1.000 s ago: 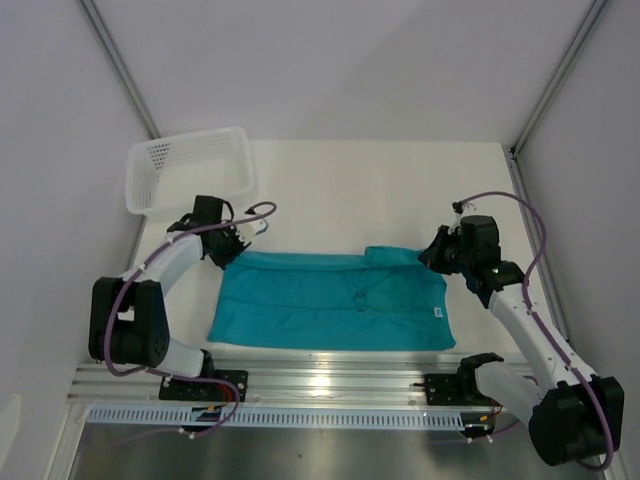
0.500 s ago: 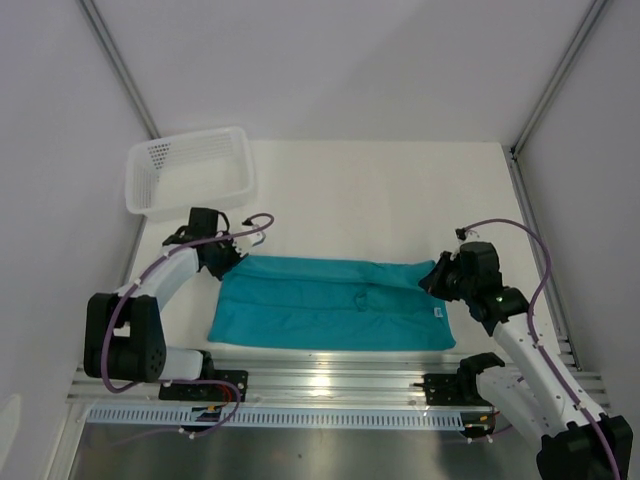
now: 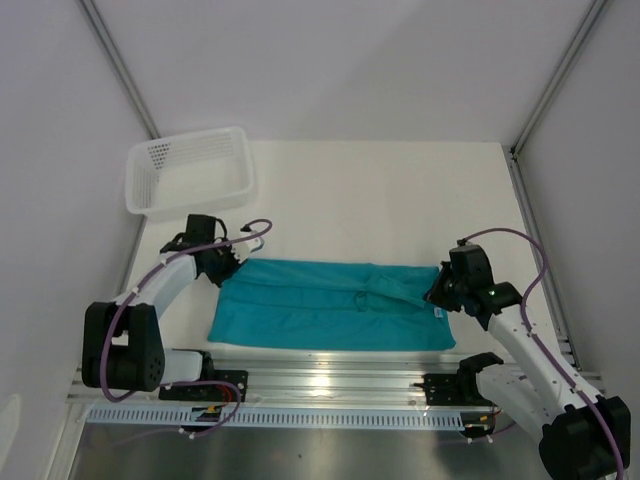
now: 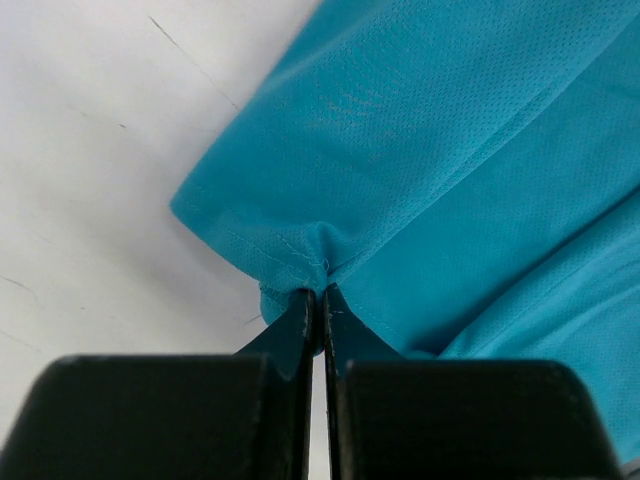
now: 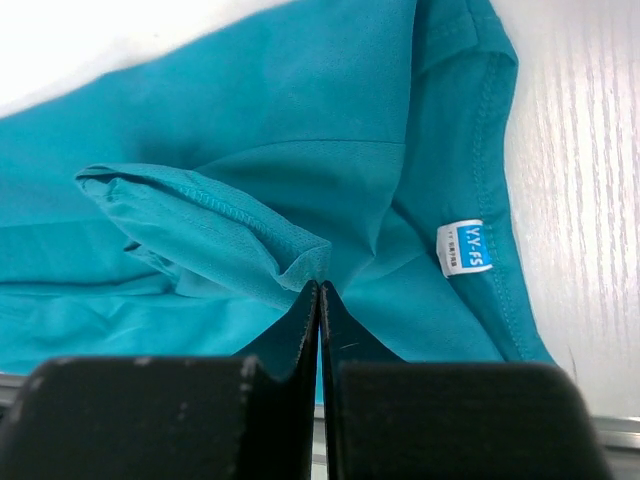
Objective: Roll the t-shirts
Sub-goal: Fold the tshirt
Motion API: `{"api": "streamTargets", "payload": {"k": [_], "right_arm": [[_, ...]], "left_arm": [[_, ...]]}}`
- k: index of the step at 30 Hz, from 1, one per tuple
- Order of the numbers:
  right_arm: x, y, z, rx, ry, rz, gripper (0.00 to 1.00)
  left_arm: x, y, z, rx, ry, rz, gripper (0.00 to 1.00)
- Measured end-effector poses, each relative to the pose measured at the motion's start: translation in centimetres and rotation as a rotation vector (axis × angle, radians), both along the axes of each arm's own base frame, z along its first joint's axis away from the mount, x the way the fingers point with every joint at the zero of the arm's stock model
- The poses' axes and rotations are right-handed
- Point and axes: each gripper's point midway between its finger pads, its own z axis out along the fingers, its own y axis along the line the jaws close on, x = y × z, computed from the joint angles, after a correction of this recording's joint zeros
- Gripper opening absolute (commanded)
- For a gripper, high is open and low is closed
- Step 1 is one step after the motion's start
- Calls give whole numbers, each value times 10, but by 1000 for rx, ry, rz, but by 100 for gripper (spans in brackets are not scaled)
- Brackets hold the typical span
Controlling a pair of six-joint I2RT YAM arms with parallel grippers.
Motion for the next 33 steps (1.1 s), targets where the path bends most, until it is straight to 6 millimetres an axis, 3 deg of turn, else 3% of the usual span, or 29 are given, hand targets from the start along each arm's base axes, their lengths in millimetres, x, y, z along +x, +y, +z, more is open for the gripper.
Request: {"api": "streamTargets", "payload": {"k": [8, 19, 23, 26, 27, 30, 33], "right_arm": [[-4, -4, -7, -19, 39, -35, 0], [-10, 2, -8, 4, 62, -53, 0], [-13, 2, -12, 4, 79, -76, 8], [-15, 2, -16, 11, 101, -96, 27], [-16, 2, -18, 12, 113, -102, 39], [-21, 1, -22, 16, 146, -128, 49], [-28, -2, -18, 15, 163, -157, 51]], "left_arm": [[-12, 2, -17, 10, 42, -8, 1], [-10, 4, -25, 19, 53, -7, 2], [-11, 4, -29, 22, 69, -10, 11], [-11, 4, -31, 28, 74, -22, 28], [-12, 5, -31, 29, 75, -25, 40], [-15, 6, -31, 35, 83, -37, 49], [-24, 10, -24, 41, 89, -49, 55]]}}
